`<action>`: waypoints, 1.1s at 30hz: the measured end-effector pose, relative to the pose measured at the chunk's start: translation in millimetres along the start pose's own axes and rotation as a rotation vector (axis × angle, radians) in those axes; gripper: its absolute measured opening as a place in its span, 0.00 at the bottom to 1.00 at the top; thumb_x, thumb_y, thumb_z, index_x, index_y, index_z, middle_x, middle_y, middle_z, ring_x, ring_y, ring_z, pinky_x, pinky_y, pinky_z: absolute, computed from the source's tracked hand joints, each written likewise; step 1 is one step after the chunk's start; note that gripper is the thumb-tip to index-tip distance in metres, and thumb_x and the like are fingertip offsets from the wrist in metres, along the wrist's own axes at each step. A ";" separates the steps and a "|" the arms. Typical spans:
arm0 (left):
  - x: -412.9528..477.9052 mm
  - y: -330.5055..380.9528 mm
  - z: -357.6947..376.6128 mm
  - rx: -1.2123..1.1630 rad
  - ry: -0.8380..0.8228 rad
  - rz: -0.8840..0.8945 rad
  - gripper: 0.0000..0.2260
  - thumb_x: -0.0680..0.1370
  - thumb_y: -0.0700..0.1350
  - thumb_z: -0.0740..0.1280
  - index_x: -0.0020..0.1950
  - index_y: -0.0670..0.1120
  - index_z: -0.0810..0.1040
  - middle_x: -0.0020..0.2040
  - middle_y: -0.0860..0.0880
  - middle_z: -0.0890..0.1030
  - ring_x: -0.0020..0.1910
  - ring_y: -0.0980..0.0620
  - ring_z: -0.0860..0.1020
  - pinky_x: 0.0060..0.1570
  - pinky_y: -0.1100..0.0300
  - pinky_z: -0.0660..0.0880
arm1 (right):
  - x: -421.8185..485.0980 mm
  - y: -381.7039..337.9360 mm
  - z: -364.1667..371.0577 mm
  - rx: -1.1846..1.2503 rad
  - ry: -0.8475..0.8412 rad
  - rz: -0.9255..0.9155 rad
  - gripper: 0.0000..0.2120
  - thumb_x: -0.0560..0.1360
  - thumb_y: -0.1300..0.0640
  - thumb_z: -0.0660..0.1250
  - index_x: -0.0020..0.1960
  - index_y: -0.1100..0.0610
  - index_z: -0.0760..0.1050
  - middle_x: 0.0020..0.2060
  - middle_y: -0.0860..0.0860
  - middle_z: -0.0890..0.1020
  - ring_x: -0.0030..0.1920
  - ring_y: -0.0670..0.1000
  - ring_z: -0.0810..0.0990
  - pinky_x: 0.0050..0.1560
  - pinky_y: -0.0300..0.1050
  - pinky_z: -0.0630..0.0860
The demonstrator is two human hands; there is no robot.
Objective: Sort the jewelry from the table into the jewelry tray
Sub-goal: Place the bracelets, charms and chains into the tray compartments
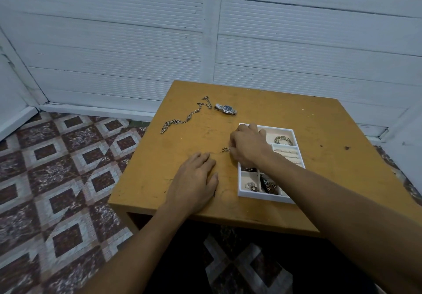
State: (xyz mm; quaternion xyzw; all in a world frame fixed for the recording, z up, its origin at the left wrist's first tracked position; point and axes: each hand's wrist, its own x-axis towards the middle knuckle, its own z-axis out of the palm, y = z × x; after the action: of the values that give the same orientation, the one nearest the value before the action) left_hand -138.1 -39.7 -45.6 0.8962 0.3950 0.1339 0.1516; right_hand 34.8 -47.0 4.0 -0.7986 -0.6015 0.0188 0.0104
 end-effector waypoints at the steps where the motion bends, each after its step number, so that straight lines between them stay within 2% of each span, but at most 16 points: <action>1: 0.1 0.3 -1.3 -0.052 0.005 -0.013 0.21 0.81 0.54 0.57 0.73 0.51 0.66 0.75 0.54 0.63 0.75 0.54 0.57 0.72 0.57 0.54 | -1.2 0.4 -2.4 0.042 0.002 0.007 0.08 0.76 0.55 0.61 0.51 0.53 0.78 0.55 0.52 0.74 0.60 0.56 0.66 0.55 0.52 0.63; 4: 3.2 5.4 -10.7 -0.381 0.113 -0.148 0.17 0.80 0.51 0.60 0.69 0.51 0.72 0.70 0.54 0.71 0.67 0.57 0.67 0.67 0.60 0.64 | -2.6 1.9 -10.5 0.176 -0.002 0.023 0.03 0.75 0.55 0.65 0.45 0.51 0.77 0.50 0.49 0.74 0.60 0.54 0.67 0.51 0.50 0.60; 7: 12.8 16.1 -22.4 -0.710 0.187 -0.319 0.13 0.81 0.50 0.59 0.64 0.53 0.76 0.51 0.59 0.79 0.47 0.65 0.73 0.47 0.69 0.71 | -4.1 2.1 -18.6 0.277 0.004 0.023 0.03 0.75 0.55 0.67 0.43 0.49 0.77 0.48 0.48 0.74 0.60 0.54 0.69 0.52 0.49 0.63; 8: 17.4 19.0 -23.5 -0.837 0.196 -0.372 0.12 0.81 0.50 0.59 0.62 0.53 0.77 0.49 0.59 0.79 0.45 0.65 0.74 0.47 0.68 0.72 | -4.6 1.8 -20.7 0.294 0.006 0.014 0.03 0.75 0.54 0.67 0.42 0.49 0.77 0.49 0.48 0.75 0.60 0.55 0.69 0.53 0.50 0.66; 11: 31.9 25.6 -23.0 -1.270 0.178 -0.506 0.13 0.81 0.49 0.58 0.60 0.47 0.78 0.58 0.49 0.80 0.57 0.54 0.78 0.61 0.56 0.73 | -6.5 0.6 -25.7 0.299 0.006 -0.027 0.04 0.74 0.53 0.68 0.41 0.47 0.76 0.52 0.50 0.77 0.60 0.55 0.71 0.59 0.55 0.69; 13: 37.5 28.2 -22.9 -1.413 0.151 -0.554 0.16 0.82 0.48 0.56 0.62 0.40 0.76 0.61 0.43 0.79 0.58 0.49 0.78 0.62 0.55 0.72 | -7.1 -0.6 -28.0 0.304 0.017 -0.060 0.05 0.74 0.52 0.68 0.40 0.45 0.75 0.51 0.50 0.77 0.60 0.56 0.71 0.60 0.57 0.70; 19: 44.4 27.3 -20.9 -1.642 0.069 -0.602 0.21 0.83 0.51 0.53 0.63 0.37 0.73 0.59 0.39 0.79 0.59 0.44 0.78 0.63 0.51 0.72 | -6.8 -5.8 -34.8 0.321 0.048 -0.138 0.06 0.72 0.51 0.69 0.40 0.44 0.73 0.47 0.48 0.74 0.58 0.57 0.73 0.60 0.57 0.70; 24: 42.2 27.4 -21.1 -1.779 -0.016 -0.633 0.20 0.82 0.54 0.53 0.56 0.40 0.76 0.55 0.40 0.81 0.53 0.44 0.81 0.57 0.52 0.75 | -5.6 -8.2 -38.0 0.311 0.048 -0.152 0.03 0.73 0.52 0.69 0.42 0.45 0.75 0.47 0.48 0.73 0.58 0.56 0.72 0.60 0.56 0.70; 27: 40.1 28.2 -23.1 -1.829 -0.061 -0.658 0.20 0.82 0.53 0.54 0.58 0.39 0.76 0.54 0.40 0.82 0.52 0.44 0.81 0.53 0.53 0.77 | -6.3 -7.9 -38.1 0.301 0.042 -0.152 0.03 0.73 0.51 0.70 0.43 0.45 0.76 0.46 0.48 0.72 0.58 0.56 0.72 0.60 0.56 0.70; 33: 35.9 31.4 -31.7 -1.845 -0.196 -0.668 0.22 0.82 0.53 0.55 0.63 0.36 0.74 0.57 0.38 0.80 0.55 0.42 0.81 0.52 0.52 0.78 | -11.9 -1.7 -36.8 0.310 0.038 -0.136 0.04 0.74 0.52 0.69 0.41 0.45 0.74 0.47 0.48 0.72 0.58 0.55 0.71 0.61 0.58 0.69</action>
State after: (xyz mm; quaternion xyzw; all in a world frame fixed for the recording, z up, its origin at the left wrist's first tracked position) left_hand -105.2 -27.7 -0.4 0.2760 0.3540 0.2651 0.8534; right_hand 31.5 -57.8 41.0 -0.7452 -0.6436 0.0956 0.1458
